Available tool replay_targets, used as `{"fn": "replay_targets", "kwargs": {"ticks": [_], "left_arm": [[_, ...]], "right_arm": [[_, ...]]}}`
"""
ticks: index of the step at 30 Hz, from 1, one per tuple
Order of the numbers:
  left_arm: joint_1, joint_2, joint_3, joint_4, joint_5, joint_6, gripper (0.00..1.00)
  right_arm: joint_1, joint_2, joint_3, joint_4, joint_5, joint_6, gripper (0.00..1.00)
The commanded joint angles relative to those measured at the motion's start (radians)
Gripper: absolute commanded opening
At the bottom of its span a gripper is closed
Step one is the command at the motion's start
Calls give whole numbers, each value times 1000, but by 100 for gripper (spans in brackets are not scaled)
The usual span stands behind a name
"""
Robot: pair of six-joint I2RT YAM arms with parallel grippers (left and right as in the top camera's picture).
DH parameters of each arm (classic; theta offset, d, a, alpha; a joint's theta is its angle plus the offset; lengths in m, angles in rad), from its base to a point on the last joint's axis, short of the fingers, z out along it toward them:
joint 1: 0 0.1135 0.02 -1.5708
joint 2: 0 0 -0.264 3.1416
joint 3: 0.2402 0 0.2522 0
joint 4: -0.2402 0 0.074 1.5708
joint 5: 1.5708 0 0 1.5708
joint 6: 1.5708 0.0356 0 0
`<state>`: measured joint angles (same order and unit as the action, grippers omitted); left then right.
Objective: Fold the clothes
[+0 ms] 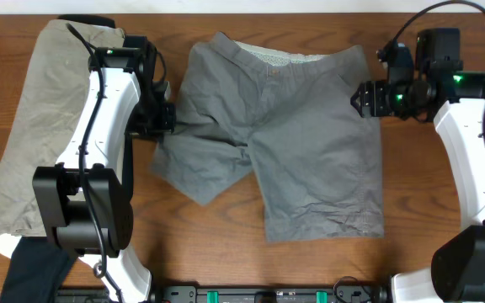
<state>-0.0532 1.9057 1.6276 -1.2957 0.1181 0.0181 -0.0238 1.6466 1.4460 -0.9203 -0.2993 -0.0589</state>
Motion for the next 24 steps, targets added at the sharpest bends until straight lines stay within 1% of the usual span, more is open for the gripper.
{"fn": "replay_targets", "kwargs": {"ticks": [1,4,5,8,9,10,12,14,15,18,21,24], "left_arm": [[7,-9,11,-46,-26,-58,6],[7,-9,5,-103,-24,-124,8],[7,-9,-2,-119,-21,-140,15],[6,-9,-29,-141,4,-155,17],[6,-9,-43,-139,13,-155,22],[6,-9,-63,-133,23,-155,24],[6,-9,-105,-111,32,-156,32],[6,-9,-152,-83,32,-163,39],[6,-9,-181,-61,32,-167,47],[6,-9,-230,10,32,-167,57],[6,-9,-239,77,31,-174,58],[6,-9,-239,133,31,-174,58]], "right_arm": [[-1,9,-44,33,10,8,72],[-1,9,-102,143,42,21,70],[-2,9,-127,201,50,21,69],[-2,17,-192,375,71,29,65],[-1,25,-207,426,77,37,63],[-1,39,-217,478,90,47,62],[-1,72,-219,541,93,57,60],[2,106,-219,578,93,74,60],[5,128,-219,589,93,73,60],[11,192,-219,616,93,73,61],[12,257,-218,659,91,88,60],[14,292,-218,696,65,115,56]]}}
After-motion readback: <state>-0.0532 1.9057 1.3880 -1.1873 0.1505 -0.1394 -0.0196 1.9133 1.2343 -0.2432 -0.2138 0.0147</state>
